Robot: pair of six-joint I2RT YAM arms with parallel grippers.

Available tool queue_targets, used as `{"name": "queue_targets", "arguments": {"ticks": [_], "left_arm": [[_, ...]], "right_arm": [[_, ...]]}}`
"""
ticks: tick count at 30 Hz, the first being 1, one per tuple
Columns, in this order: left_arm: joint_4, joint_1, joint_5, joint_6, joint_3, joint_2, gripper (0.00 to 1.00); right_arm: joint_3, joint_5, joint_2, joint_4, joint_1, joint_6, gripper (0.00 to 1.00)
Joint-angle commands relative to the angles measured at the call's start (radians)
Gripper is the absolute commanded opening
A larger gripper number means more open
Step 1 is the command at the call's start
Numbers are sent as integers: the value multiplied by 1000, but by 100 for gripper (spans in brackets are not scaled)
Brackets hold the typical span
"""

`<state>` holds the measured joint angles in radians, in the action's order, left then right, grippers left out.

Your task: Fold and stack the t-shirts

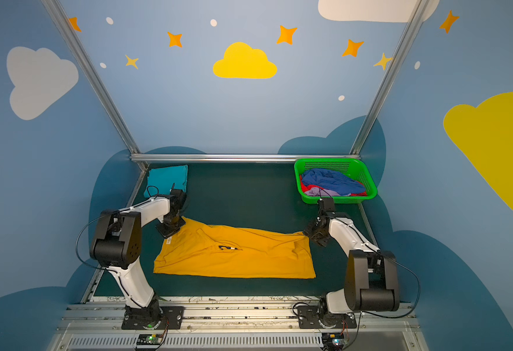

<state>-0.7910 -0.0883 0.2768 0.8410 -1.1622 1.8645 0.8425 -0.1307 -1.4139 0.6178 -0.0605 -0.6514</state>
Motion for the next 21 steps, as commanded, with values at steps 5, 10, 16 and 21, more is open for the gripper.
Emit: {"name": "queue_targets", "arguments": {"ticks": [5, 10, 16, 21], "left_arm": [[-88, 26, 48, -27, 9, -79, 5], [-144, 22, 57, -37, -46, -154, 7], [-176, -63, 45, -9, -50, -205, 10], [-162, -132, 9, 17, -57, -148, 19]], "right_arm": [[-89, -40, 213, 81, -9, -35, 9], [-128, -7, 363, 69, -11, 26, 15], [-181, -50, 289, 2, -35, 60, 31], [-77, -80, 66, 62, -53, 64, 44]]}}
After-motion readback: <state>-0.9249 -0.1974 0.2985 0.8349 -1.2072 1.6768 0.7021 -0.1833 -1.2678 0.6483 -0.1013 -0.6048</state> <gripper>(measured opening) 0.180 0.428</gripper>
